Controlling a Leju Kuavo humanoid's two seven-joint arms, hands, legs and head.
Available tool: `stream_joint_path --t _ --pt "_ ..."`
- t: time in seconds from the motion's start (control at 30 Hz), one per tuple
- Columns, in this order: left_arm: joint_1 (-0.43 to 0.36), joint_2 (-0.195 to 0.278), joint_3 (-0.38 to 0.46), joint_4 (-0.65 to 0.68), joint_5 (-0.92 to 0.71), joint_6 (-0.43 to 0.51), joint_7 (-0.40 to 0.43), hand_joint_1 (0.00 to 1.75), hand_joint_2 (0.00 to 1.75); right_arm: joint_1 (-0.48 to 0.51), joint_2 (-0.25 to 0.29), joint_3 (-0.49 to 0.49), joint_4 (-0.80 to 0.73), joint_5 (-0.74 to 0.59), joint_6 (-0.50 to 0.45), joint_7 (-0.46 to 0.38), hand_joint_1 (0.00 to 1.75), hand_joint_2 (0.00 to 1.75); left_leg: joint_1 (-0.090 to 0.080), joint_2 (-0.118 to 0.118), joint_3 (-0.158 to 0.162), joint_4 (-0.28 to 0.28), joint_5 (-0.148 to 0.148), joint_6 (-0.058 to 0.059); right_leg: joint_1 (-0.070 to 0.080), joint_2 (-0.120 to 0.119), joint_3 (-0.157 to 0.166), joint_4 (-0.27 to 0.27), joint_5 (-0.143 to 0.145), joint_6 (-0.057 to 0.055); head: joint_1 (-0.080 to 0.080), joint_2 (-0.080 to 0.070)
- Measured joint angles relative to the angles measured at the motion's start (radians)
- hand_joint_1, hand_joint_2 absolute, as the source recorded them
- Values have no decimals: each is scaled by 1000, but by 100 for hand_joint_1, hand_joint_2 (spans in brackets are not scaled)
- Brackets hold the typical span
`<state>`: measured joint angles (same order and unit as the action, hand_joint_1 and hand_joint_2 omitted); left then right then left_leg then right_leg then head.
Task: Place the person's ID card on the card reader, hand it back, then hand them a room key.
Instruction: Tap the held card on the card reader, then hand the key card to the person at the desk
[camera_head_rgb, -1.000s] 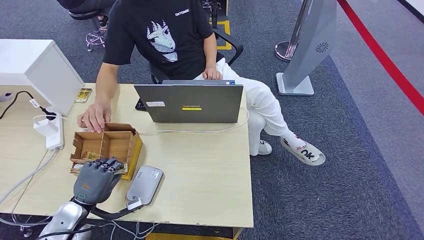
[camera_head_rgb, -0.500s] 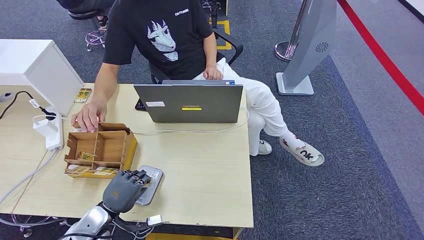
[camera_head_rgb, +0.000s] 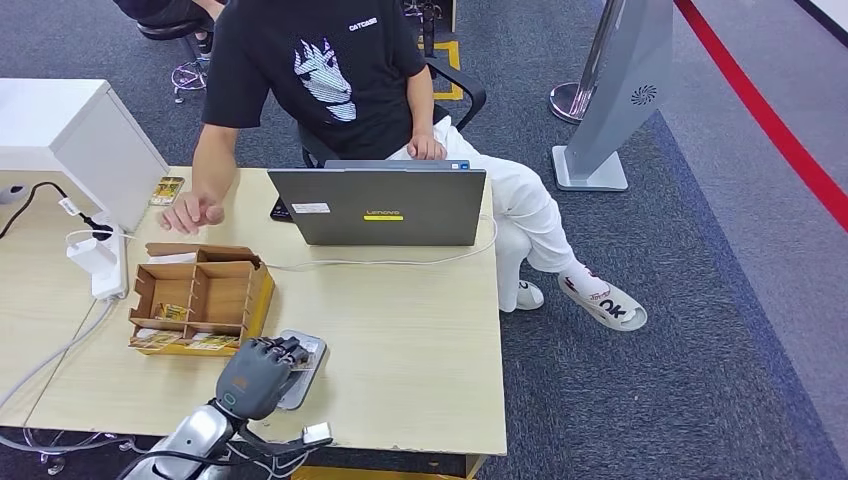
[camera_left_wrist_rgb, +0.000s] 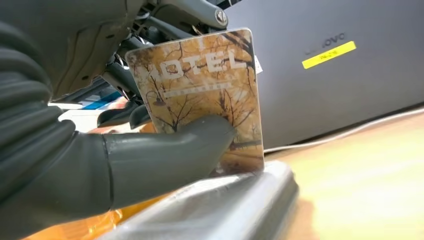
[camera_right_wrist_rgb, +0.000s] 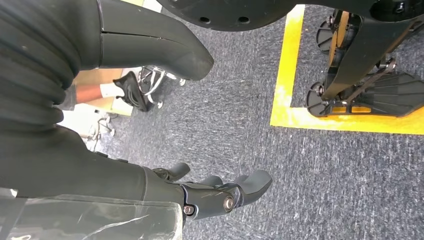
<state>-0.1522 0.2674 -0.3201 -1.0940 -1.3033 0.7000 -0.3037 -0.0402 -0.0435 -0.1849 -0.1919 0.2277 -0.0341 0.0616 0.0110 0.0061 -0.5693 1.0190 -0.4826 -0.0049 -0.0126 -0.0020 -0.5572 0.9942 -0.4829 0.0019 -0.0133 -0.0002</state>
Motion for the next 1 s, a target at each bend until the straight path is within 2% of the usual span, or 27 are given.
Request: stream_joint_path --t 0.17,0.57,0.83,0.87,0.97,1.0 --pt "-28 46 7 -34 50 0 14 175 175 0 0 -11 0 8 0 0 0 175 0 0 0 0 0 -1 0 0 0 0 0 0 0 0" --pt "-101 161 85 -152 128 -1 34 175 175 1 0 -19 0 22 0 0 0 175 0 0 0 0 1 -1 0 0 0 1 0 0 0 0" --pt "-96 181 113 -195 117 0 25 175 175 1 0 -20 0 26 0 0 0 175 0 0 0 0 0 -1 0 0 0 1 0 0 0 0" --pt "-96 180 117 -199 114 0 21 168 175 1 0 -21 0 27 0 0 0 175 0 0 0 0 0 -1 0 0 0 1 0 0 0 0" --pt "-94 178 128 -207 99 0 11 38 175 1 0 -23 0 28 0 0 0 175 0 0 0 0 0 -1 0 0 0 1 0 0 0 0" --pt "-92 177 131 -210 89 0 9 1 175 0 0 -25 0 29 0 0 0 175 0 0 0 0 0 -1 0 0 0 1 0 0 0 0"
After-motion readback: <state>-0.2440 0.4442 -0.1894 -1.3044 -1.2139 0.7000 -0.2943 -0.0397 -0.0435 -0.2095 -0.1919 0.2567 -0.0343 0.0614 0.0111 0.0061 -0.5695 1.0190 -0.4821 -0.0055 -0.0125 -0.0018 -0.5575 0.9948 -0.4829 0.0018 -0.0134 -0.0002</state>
